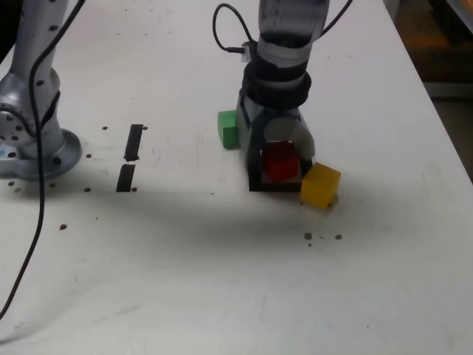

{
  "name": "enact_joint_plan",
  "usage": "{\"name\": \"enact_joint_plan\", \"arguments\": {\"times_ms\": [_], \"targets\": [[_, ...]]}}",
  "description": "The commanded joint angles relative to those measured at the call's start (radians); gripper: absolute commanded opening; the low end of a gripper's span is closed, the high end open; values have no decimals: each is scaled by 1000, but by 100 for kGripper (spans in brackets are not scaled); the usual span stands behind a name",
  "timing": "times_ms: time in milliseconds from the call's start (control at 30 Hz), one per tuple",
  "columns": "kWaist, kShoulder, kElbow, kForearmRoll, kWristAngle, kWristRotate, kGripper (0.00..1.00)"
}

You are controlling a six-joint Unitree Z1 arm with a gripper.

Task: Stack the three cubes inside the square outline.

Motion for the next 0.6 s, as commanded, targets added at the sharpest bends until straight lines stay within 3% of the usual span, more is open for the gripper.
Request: {"name": "enact_joint_plan", "arguments": {"times_ms": [0,267,567], "targets": [[-5,-2,-4,-14,2,2,60],[-21,-12,-16,-51,24,20,27],[-23,-69,-47,74,78,11,21]]}}
